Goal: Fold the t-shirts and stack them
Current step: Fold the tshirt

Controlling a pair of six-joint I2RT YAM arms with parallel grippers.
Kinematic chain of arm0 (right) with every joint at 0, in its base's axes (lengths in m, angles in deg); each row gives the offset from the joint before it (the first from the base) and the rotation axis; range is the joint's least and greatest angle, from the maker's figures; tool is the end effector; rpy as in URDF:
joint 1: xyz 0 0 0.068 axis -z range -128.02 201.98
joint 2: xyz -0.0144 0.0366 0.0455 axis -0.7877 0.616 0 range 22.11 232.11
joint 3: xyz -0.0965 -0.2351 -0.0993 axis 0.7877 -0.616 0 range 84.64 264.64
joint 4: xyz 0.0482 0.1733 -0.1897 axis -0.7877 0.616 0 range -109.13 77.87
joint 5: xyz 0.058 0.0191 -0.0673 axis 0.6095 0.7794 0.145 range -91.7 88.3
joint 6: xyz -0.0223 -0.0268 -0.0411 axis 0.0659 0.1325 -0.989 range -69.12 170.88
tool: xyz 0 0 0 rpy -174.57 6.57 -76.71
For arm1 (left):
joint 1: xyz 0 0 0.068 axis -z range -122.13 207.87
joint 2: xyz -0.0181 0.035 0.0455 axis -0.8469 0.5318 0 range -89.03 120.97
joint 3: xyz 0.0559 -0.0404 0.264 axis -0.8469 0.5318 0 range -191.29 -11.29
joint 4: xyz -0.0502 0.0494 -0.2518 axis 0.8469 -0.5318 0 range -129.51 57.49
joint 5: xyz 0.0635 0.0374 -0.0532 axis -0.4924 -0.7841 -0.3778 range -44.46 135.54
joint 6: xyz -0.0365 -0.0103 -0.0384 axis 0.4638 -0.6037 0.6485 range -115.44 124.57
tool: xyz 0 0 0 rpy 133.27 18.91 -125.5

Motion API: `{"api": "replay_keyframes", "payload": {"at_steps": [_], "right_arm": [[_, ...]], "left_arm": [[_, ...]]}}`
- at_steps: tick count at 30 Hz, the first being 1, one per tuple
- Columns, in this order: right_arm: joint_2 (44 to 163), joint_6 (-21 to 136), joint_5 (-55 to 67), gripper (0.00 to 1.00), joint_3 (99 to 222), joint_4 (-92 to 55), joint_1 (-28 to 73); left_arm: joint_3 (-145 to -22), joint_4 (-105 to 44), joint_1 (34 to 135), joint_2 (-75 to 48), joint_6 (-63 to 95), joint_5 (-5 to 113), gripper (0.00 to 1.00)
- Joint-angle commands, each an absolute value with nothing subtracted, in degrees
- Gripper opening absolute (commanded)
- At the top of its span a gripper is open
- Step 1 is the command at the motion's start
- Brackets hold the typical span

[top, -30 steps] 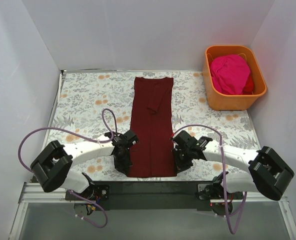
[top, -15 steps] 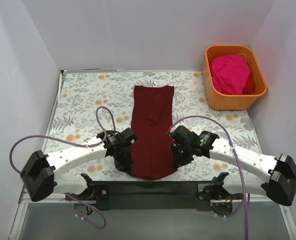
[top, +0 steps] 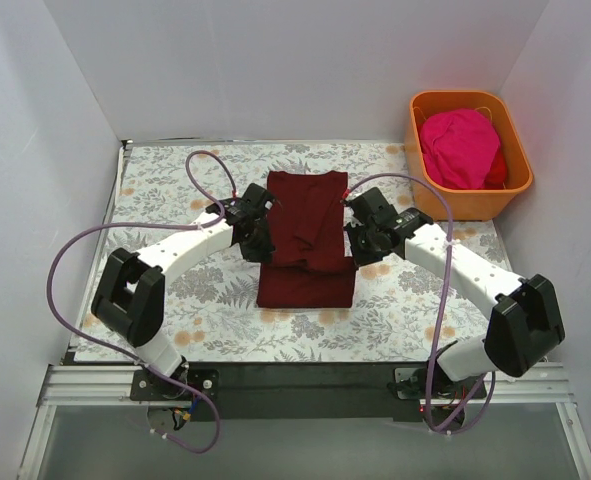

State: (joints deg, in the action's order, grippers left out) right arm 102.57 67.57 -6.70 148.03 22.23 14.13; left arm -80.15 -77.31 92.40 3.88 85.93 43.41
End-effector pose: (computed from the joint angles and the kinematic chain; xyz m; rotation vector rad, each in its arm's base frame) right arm 0.2273 0.1726 0.2661 -0.4462 2.5646 0.2361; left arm 0.2653 -0.1809 0.2299 -1.1555 2.6421 -0.4279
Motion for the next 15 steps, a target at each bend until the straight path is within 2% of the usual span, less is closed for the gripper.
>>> {"api": "replay_keyframes", "payload": {"at_steps": [1,15], "right_arm": [[104.5,62.6,-6.5,0.01,151.2,17.4,16.9],[110.6,60.4,-2.7,0.01,152.6,10.1,21.3]], "left_arm": [[-82.0,-73.2,90.5,5.2,81.5,39.8,0.00],[-83.5,-67.4,86.1,9.8,79.2,40.8,0.00]]}}
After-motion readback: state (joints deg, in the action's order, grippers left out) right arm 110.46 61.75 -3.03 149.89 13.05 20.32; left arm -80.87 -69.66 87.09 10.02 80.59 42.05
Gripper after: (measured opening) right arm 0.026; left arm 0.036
